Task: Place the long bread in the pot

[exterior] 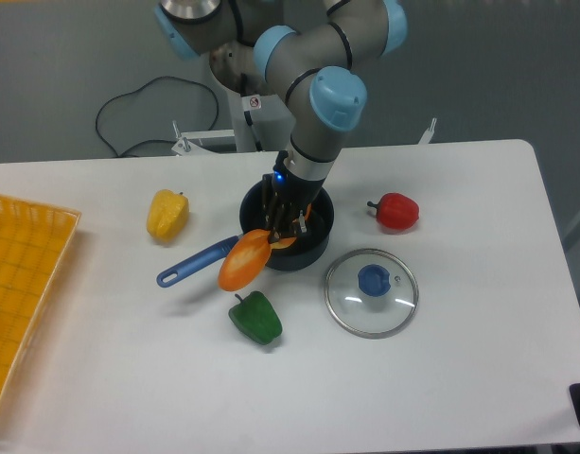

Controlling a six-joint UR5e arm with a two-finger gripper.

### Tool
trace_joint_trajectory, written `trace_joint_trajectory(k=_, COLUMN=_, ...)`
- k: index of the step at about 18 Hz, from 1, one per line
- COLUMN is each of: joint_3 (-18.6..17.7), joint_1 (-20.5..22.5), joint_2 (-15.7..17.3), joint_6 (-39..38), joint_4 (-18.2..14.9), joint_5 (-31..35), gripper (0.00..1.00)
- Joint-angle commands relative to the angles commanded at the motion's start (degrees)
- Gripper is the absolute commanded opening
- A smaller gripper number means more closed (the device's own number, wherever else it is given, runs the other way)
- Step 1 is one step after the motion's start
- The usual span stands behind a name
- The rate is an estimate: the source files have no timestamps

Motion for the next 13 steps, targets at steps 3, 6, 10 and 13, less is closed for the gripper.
trace_joint_trajectory(k=3, joint_3=0.09, joint_1=0.0, joint_2=0.0, joint_6=0.09, joint_4=0.0, joint_5=0.0, gripper=0.5)
trace_joint_trajectory(k=6, joint_3=0.09, joint_1=0.0, joint_2=0.17, joint_6=0.01, joint_4=0.0, joint_5=0.09, gripper=0.53)
trace_joint_trajectory(k=10, joint_3=0.0, joint_1=0.0, joint_2=0.26, joint_6=0.27, joint_4=-0.26, joint_5=0.09, gripper=0.54)
trace_joint_trajectory(k=13, joint_3=0.09, joint_1=0.0, joint_2=0.7, joint_6=0.27, joint_4=-0.53, joint_5=0.09, gripper=0.54)
